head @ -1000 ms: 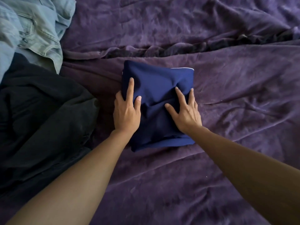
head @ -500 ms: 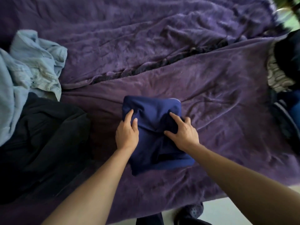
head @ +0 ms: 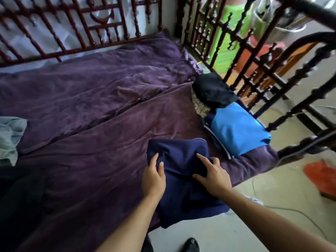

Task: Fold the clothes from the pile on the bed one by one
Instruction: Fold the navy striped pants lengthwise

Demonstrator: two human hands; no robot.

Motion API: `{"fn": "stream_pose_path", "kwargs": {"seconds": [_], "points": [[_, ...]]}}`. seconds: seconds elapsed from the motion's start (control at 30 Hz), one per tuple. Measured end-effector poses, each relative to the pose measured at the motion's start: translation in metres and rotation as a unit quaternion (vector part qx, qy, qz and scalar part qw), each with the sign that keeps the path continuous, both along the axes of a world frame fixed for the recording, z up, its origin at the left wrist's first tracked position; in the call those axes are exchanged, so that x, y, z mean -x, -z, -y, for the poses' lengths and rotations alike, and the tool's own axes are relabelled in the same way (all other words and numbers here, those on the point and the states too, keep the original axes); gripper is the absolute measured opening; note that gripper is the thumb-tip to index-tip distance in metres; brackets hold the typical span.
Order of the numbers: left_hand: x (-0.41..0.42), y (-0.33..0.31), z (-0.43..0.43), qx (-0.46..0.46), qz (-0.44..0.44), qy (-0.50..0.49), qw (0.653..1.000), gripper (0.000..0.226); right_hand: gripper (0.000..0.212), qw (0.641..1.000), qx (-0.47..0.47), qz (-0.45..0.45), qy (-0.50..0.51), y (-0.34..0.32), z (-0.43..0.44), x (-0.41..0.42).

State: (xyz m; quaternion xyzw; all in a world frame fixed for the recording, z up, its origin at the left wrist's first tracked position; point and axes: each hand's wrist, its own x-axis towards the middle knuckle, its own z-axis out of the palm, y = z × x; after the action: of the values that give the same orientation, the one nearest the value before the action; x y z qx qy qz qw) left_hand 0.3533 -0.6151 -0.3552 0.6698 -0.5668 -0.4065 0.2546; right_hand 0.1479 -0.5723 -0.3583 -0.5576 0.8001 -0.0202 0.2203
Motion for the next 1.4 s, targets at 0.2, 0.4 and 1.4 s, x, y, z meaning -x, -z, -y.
{"fn": "stream_pose_path", "kwargs": {"seconds": [0.2,0.4,1.4], "points": [[0.091,-0.032,0.010,0.033,-0.020,0.055,0.998,0.045,0.075,0.999,0.039,-0.018,0.021,-0.035,-0.004,0.093],[0.161,-0.034,0.049,0.026,-0.046,0.077,0.996,0.046,0.074,0.998,0.039,-0.053,-0.002,-0.049,0.035,0.173],[0.351,0.088,0.202,-0.118,0.324,0.302,0.889,0.063,0.091,0.976,-0.158,-0.118,-0.095,0.099,0.160,0.369]]}}
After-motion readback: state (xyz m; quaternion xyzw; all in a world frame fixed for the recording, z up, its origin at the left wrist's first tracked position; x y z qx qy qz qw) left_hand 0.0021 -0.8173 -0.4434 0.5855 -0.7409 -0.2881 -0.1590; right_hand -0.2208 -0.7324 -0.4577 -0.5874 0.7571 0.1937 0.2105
